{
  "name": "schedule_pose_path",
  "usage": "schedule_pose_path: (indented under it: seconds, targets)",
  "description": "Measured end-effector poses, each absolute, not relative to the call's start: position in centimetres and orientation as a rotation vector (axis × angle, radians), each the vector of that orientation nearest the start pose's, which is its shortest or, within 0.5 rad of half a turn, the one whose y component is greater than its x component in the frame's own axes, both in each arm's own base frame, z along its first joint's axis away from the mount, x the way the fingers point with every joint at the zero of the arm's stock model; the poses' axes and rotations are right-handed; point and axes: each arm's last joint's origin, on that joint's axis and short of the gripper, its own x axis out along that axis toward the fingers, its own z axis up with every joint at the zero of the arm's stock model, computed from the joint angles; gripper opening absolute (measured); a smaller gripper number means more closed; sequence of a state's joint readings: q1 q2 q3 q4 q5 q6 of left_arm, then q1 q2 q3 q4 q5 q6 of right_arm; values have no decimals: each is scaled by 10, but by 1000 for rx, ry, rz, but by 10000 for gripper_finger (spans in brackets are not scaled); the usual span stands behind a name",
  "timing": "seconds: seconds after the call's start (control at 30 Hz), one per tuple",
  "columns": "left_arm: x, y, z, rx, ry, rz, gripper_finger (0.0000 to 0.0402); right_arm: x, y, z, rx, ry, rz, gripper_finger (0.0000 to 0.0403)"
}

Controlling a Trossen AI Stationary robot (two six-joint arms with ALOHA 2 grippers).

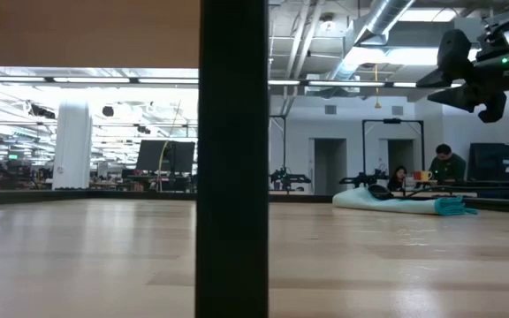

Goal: Stack small to large cups/mugs on shelf
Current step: Return to Home Position

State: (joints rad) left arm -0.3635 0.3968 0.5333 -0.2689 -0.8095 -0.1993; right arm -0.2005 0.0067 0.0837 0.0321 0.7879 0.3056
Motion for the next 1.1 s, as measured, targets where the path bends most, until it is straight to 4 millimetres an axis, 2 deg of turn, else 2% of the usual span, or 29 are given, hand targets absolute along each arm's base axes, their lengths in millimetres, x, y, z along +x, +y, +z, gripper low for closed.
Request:
schedule_pose_path:
  seconds: [0.17,0.37,0.47,0.67,0.9,0.97,1.1]
  targets:
    - [108,-2,279,-118,82,491,0,78,-37,193,317,-261,-964,232]
    - [108,14,276,-94,121,529,0,78,-36,189,304,-205,-952,224]
    - [108,19,278,-78,112,551,0,80,-36,186,291,-164,-912,196]
    - [108,29,277,-92,97,582,0,81,-35,186,203,-116,-861,105]
    - [116,41,240,-131,21,597,0,82,-34,186,178,-98,-806,21]
    - [116,44,230,-163,13,610,0,83,-33,185,176,-83,-767,8]
    - [111,48,221,-172,4,653,0,83,-32,179,211,-35,-753,14]
